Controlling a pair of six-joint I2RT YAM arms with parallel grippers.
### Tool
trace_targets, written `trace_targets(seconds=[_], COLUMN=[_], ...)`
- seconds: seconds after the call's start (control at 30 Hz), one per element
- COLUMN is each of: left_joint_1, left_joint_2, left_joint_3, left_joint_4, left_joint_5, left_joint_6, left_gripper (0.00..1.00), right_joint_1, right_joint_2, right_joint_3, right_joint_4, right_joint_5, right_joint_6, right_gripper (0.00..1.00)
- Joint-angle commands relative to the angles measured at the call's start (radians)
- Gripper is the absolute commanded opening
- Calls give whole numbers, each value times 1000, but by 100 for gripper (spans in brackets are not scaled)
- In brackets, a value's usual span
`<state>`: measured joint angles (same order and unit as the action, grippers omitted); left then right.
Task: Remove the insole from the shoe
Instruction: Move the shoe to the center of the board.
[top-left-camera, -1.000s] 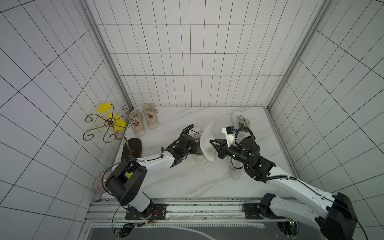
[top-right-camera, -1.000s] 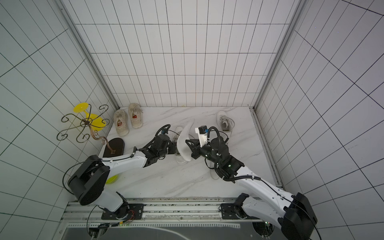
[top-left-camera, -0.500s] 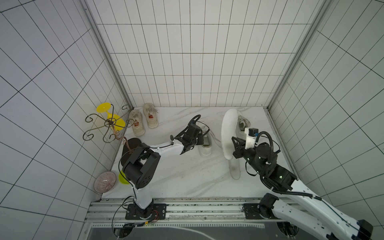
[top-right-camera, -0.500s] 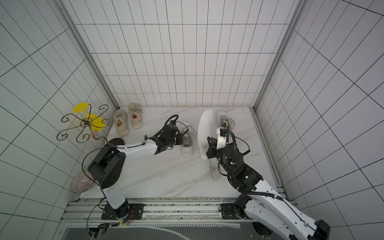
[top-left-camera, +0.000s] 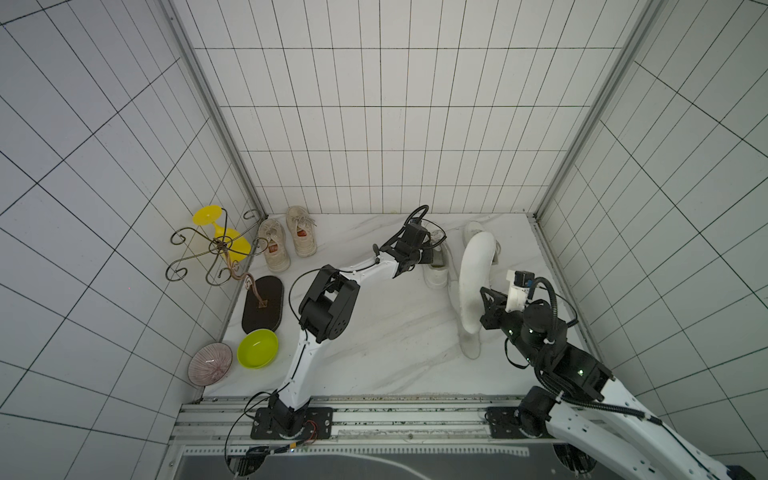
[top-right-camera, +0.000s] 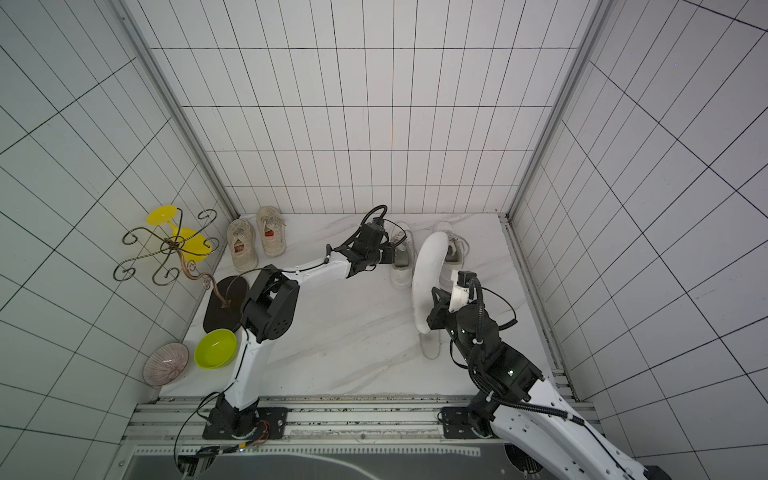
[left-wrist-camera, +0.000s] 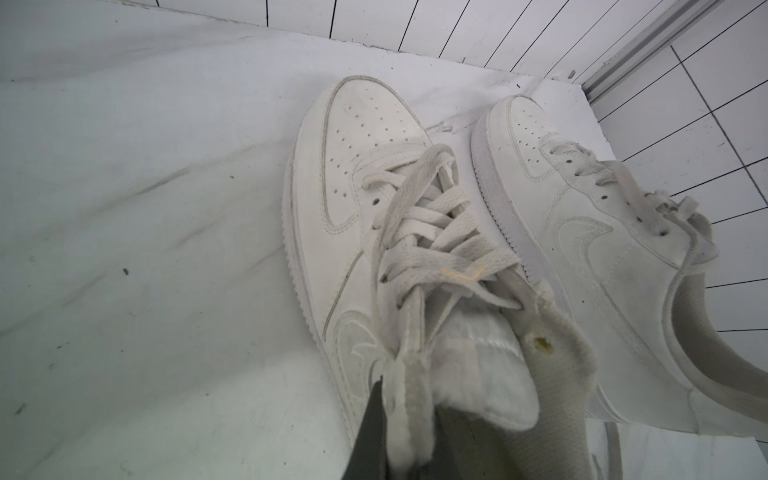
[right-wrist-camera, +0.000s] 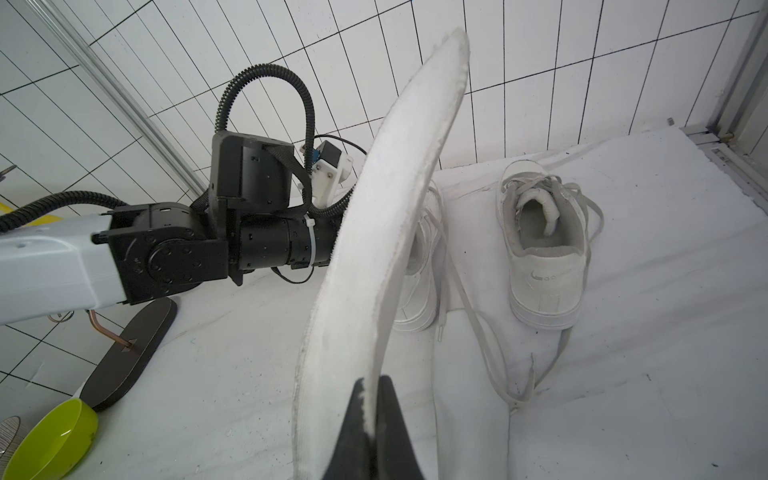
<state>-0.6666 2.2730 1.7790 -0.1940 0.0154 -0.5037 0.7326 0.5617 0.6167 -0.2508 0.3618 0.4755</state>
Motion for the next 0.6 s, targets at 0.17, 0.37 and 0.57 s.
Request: trace_targets(seconds=[0.17, 0.37, 0.57], left_joint_1=[-58, -102, -99], left_joint_2=[155, 243, 223], left_joint_3=[273, 414, 401], left_joint_4=[31, 15, 1], left_joint_5=[-21, -23, -65], left_joint_6=[-5, -31, -31], left_gripper=[0, 0, 0], right_joint_1=[-9, -9, -10], right_joint_2=[-1, -10, -4], right_joint_3=[-69, -86, -89], right_joint_4=[-53, -53, -85], right_joint_5=[20, 22, 22], right_joint_6=[60, 74, 78], right_gripper=[0, 0, 0])
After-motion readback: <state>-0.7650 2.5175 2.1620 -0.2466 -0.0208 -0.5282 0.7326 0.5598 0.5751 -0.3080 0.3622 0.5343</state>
